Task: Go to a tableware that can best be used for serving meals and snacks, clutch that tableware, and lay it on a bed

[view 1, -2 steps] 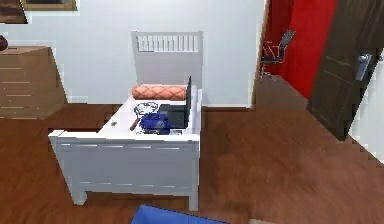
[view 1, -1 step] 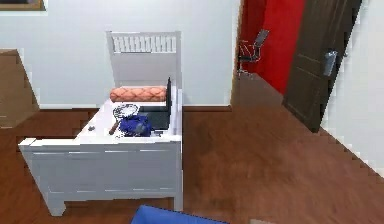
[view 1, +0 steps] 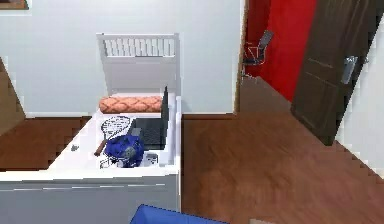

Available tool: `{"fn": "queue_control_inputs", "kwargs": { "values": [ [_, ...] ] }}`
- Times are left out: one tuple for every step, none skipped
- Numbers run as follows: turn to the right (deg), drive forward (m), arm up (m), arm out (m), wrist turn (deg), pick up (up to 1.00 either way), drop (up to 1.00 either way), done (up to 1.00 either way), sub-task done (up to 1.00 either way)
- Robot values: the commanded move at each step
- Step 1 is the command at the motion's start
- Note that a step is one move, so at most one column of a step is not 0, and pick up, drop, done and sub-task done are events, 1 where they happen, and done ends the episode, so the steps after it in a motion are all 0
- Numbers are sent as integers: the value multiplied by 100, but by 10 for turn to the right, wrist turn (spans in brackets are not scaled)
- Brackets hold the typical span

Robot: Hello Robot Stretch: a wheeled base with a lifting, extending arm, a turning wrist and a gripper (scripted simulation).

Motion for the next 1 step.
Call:
{"fn": "queue_control_inputs", "kwargs": {
  "values": [
    [270,0,0,0,0,0,0,0,0]
  ]
}}
